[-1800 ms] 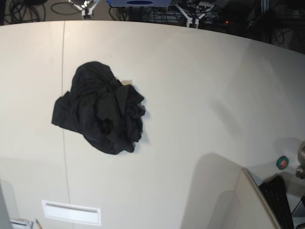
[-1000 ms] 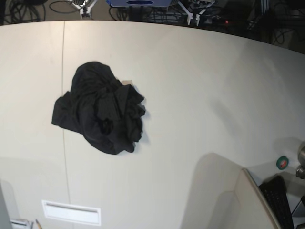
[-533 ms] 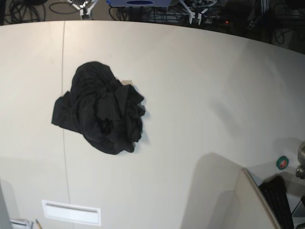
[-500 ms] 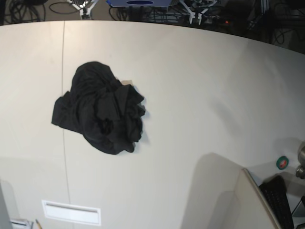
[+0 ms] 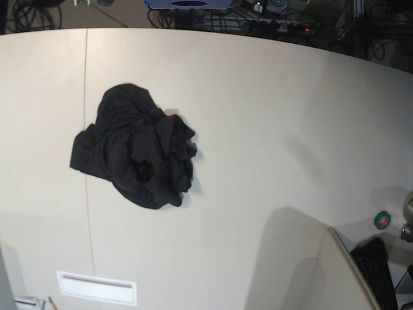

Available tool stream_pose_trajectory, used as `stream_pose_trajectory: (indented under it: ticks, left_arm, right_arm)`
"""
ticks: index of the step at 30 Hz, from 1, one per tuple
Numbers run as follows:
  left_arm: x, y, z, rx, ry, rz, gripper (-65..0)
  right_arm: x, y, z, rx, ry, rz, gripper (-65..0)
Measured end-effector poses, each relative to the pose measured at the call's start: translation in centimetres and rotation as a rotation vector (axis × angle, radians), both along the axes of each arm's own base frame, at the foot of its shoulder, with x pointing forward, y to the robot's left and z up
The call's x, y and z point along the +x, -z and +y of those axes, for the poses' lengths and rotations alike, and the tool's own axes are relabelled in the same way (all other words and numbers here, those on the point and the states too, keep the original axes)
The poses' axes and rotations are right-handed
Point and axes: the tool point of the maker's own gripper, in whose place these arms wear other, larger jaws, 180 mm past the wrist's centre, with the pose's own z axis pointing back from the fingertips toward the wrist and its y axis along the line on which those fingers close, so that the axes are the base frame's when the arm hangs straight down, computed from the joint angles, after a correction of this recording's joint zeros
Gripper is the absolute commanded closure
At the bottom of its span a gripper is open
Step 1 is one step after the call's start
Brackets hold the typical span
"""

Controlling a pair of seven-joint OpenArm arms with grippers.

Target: Layout the t-shirt on the table in an organized manner, then fold the t-shirt properly

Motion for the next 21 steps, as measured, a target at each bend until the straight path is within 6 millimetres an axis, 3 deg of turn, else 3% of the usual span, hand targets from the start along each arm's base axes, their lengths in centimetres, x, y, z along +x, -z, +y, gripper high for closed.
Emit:
stream_pose_trajectory:
  ticks: [4, 8, 10, 14, 15, 18, 19, 21]
  left_arm:
    - [5.0, -5.2, 1.1, -0.037, 0.003, -0.165, 0.0]
    - [9.8, -10.5, -0.7, -0.182, -0.045, -0.322, 0.0]
    - [11.7, -12.3, -0.9, -0.229, -0.096, -0.38, 0.0]
    - [15.5, -14.4, 0.0, -0.221, -0.112, -0.489, 0.0]
    - [16.4, -14.7, -0.2, -0.229, -0.109, -0.505, 0.0]
    - [19.6, -15.3, -0.3, -0.233, -0.108, -0.529, 0.0]
    - [20.6, -15.4, -0.2, -0.225, -0.108, -0.516, -6.1]
    - [22.4, -15.6, -0.2, -0.218, -0.106, -0.516, -15.3]
  right_arm:
    - [4.1, -3.5, -3.5, -0.085, 0.056, -0.092, 0.0]
    - [11.2, -8.3, -4.6, -0.129, 0.033, -0.285, 0.0]
    - [15.2, -10.9, -2.9, -0.1, 0.008, -0.401, 0.0]
    - [22.4, -14.8, 3.2, 0.099, 0.003, -0.585, 0.0]
    - [23.6, -14.8, 4.4, 0.137, -0.004, -0.574, -3.2]
    - [27.7, -15.6, 7.5, 0.246, -0.024, -0.576, -31.8]
    - [29.0, -16.2, 8.3, 0.281, -0.03, -0.591, -37.7]
    - [31.5, -17.7, 9.2, 0.324, -0.037, -0.655, -39.5]
